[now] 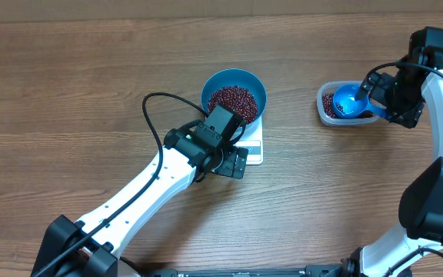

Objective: Scoop item into bowl and weigh 150g on scale

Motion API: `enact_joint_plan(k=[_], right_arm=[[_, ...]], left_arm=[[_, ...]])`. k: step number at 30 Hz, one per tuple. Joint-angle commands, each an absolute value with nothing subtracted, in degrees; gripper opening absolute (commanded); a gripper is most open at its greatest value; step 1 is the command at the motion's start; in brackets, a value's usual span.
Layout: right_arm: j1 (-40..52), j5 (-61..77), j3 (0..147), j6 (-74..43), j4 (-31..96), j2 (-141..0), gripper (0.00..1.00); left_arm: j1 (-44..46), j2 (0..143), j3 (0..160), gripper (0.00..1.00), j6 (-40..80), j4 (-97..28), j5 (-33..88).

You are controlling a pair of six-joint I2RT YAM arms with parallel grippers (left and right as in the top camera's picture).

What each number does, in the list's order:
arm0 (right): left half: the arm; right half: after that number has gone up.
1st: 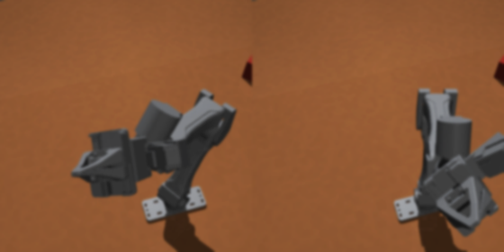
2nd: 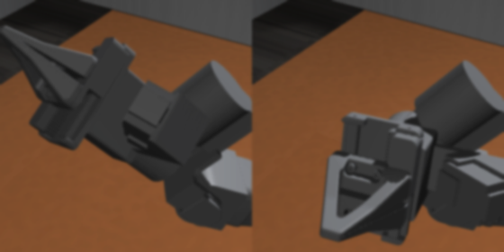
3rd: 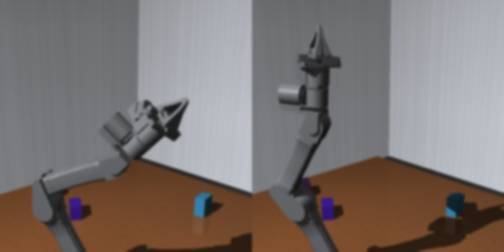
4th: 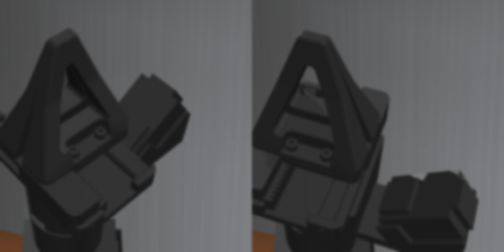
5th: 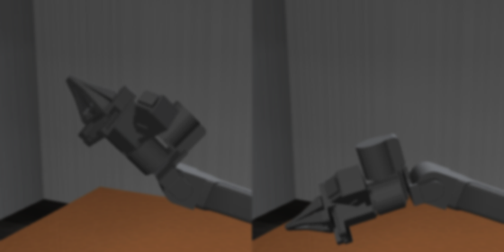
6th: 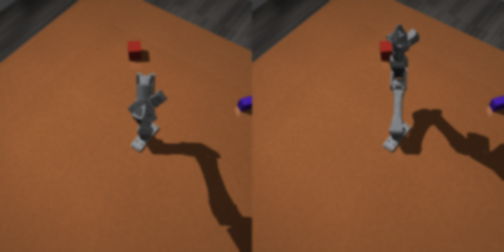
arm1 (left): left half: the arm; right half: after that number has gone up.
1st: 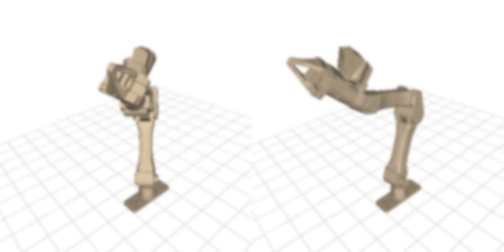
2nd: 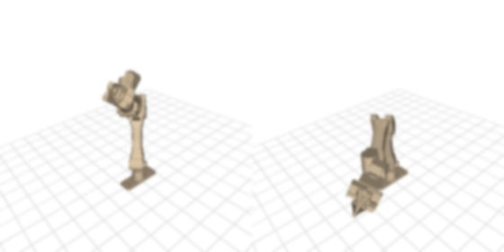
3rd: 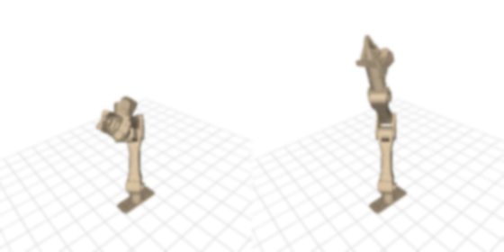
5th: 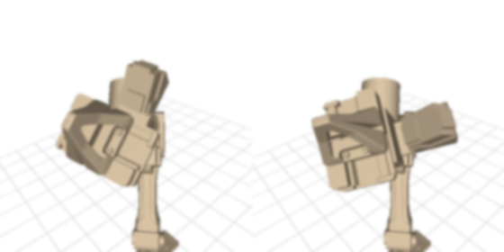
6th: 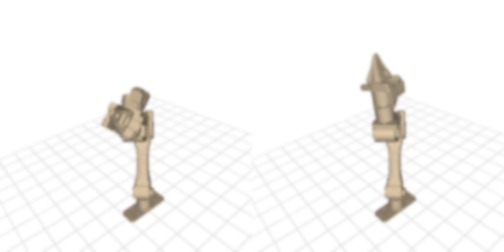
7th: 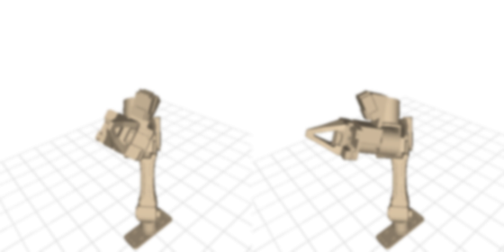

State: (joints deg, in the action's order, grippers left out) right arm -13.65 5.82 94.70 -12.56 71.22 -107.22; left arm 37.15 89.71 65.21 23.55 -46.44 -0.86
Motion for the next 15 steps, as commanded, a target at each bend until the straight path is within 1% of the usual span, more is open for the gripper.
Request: enact_joint_plan(k=[1, 5, 15], right_arm=[[-12.5, 12.9, 93.9, -2.0, 71.1, -106.6, 1.0], [-11.2, 13.3, 93.4, 3.5, 71.2, -106.6, 1.0], [-10.9, 13.0, 93.4, 3.3, 70.1, -106.6, 1.0]], left_arm=[[37.1, 90.1, 64.9, 0.99, 22.5, -46.2, -0.6], [37.1, 90.1, 64.9, 1.0, 22.5, -46.2, -0.6], [37.1, 90.1, 64.9, 0.99, 22.5, -46.2, -0.6]])
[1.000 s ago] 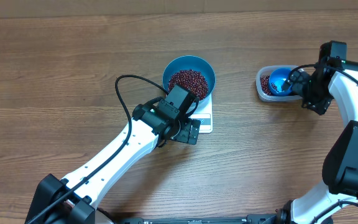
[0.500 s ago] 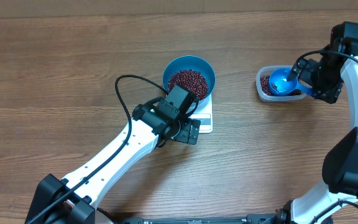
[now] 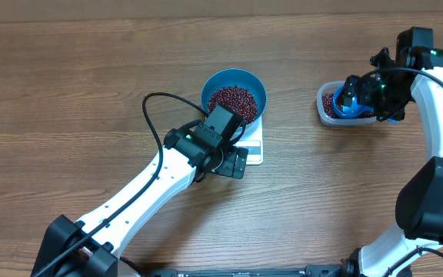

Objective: Scoop item into bowl and weigh 150g on scale

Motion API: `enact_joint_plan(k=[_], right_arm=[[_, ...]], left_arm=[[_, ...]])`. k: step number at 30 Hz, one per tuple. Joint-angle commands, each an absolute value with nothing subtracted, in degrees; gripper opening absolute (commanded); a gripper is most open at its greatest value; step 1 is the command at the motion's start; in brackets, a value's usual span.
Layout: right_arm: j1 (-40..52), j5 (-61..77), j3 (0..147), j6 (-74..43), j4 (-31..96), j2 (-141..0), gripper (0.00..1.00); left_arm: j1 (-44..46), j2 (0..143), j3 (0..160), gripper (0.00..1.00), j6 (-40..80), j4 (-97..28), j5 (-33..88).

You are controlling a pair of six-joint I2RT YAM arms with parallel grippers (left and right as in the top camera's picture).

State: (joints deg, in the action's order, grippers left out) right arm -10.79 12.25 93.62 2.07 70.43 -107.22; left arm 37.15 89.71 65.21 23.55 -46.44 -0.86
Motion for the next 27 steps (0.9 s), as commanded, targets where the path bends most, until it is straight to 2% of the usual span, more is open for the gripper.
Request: enact_joint_plan(k=[1, 7, 13, 27], right_arm=[[-10.9, 13.0, 93.4, 3.3, 70.1, -106.7, 1.0], [-10.9, 13.0, 93.4, 3.3, 70.1, -106.6, 1.0], [-10.9, 13.0, 93.4, 3.3, 70.1, -106.6, 1.0], [-10.9, 13.0, 93.4, 3.3, 70.1, -106.6, 1.0]], left_arm=[[37.1, 90.1, 64.9, 1.0, 22.5, -46.2, -0.6], [37.1, 90.1, 64.9, 1.0, 22.5, -46.2, -0.6], [37.1, 90.1, 64.9, 1.0, 24.8, -35.4, -0.6], [37.1, 90.1, 64.9, 1.0, 24.8, -35.3, -0.6]])
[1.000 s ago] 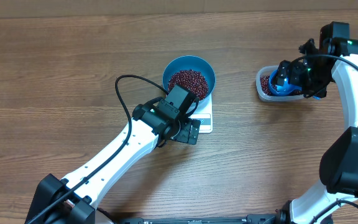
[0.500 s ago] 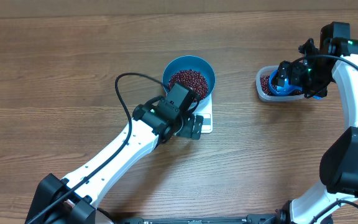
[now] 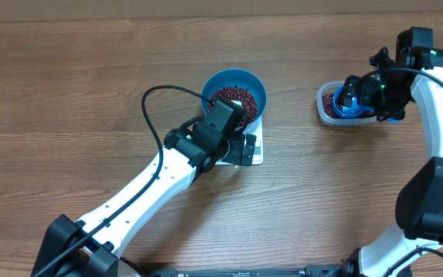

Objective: Scoop item into bowl and weigh 150g on scale

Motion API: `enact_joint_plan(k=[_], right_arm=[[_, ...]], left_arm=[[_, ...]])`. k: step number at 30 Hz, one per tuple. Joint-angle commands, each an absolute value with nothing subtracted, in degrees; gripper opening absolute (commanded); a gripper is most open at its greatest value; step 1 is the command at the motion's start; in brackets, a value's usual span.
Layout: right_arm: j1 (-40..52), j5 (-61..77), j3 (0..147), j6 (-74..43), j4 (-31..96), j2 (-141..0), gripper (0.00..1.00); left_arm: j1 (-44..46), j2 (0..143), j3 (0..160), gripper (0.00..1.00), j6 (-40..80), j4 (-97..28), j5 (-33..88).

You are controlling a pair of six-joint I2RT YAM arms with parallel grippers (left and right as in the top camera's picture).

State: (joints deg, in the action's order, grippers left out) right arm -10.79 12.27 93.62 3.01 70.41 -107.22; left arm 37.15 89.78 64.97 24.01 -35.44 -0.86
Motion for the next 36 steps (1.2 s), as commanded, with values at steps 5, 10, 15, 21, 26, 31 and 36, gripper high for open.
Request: enact_joint_plan(k=[5, 10, 15, 21, 26, 31, 36], right_arm=[[-10.9, 13.0, 93.4, 3.3, 70.1, -106.6, 1.0], [-10.9, 13.0, 93.4, 3.3, 70.1, -106.6, 1.0], [-10.9, 13.0, 93.4, 3.3, 70.1, -106.6, 1.0], [-10.9, 13.0, 93.4, 3.3, 70.1, -106.6, 1.0], [-10.9, 13.0, 93.4, 3.3, 70.1, -106.7, 1.0], [-10.9, 13.0, 93.4, 3.3, 70.1, -106.7, 1.0], [-11.0, 13.0, 93.4, 3.3, 70.1, -106.7, 1.0]], left_arm=[[37.1, 90.1, 64.9, 0.99, 24.8, -35.3, -0.6], [37.1, 90.1, 64.9, 0.99, 24.8, -35.3, -0.6], [37.1, 90.1, 64.9, 1.0, 24.8, -35.3, -0.6], [37.1, 90.1, 64.9, 1.0, 24.8, -35.3, -0.6], [37.1, 90.1, 64.9, 0.99, 24.8, -35.3, -0.6], [37.1, 90.1, 64.9, 1.0, 24.6, -35.3, -1.3], [37.2, 90.1, 64.9, 1.0, 29.7, -42.8, -4.3]])
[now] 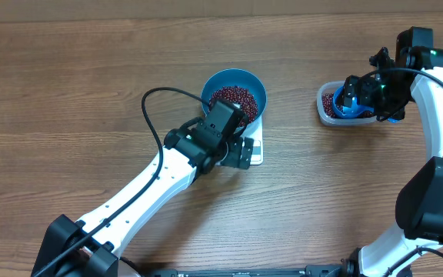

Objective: Scoop item into bowl and weigh 150g on scale

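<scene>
A blue bowl [234, 94] heaped with dark red beans stands on the white scale [257, 138] at mid-table. My left gripper [239, 153] sits low over the scale's front edge, its dark fingers together with nothing between them. At the right, a clear container [328, 104] holds more red beans. My right gripper [360, 96] is shut on the blue scoop [347, 106], which is tipped into that container and mostly hidden under the wrist.
The wooden table [75, 92] stretches to the left and front. The left arm's black cable [154, 108] loops up beside the bowl. The right arm's base [429, 208] stands at the right edge.
My left gripper has shifted slightly left and toward me along the scale's front edge. The right arm, scoop, bowl and container have not moved.
At first the scoop lay bowl-up and empty over the container, and my left gripper hung off the scale's front left corner. Then the right wrist was turned with the scoop tipped into the container. Later the left gripper was over the scale's front; now it sits slightly back.
</scene>
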Motion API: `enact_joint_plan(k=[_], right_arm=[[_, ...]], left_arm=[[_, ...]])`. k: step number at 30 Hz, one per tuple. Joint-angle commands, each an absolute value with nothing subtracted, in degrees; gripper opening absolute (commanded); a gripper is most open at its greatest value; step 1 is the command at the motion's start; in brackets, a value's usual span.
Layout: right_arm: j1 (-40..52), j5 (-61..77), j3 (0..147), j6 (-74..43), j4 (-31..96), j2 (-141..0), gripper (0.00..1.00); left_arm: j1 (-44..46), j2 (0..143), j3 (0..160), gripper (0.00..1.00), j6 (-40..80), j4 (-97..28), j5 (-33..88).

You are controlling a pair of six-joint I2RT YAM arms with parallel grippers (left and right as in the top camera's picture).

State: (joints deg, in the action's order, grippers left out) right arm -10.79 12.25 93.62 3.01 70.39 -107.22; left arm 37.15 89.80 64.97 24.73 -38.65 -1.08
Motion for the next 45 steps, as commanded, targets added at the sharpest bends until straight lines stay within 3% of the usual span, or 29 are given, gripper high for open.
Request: enact_joint_plan(k=[1, 6, 20, 45], right_arm=[[-11.0, 13.0, 93.4, 3.3, 70.1, -106.7, 1.0], [-11.0, 13.0, 93.4, 3.3, 70.1, -106.7, 1.0], [-11.0, 13.0, 93.4, 3.3, 70.1, -106.7, 1.0], [-11.0, 13.0, 93.4, 3.3, 70.1, -106.7, 1.0]], left_arm=[[37.3, 90.1, 64.9, 0.99, 31.3, -44.4, -5.8], [37.4, 90.1, 64.9, 1.0, 36.3, -49.2, -10.3], [42.1, 89.7, 64.8, 1.0, 35.6, -46.5, -13.9], [39.7, 92.5, 61.2, 0.99, 31.7, -43.7, -5.2]])
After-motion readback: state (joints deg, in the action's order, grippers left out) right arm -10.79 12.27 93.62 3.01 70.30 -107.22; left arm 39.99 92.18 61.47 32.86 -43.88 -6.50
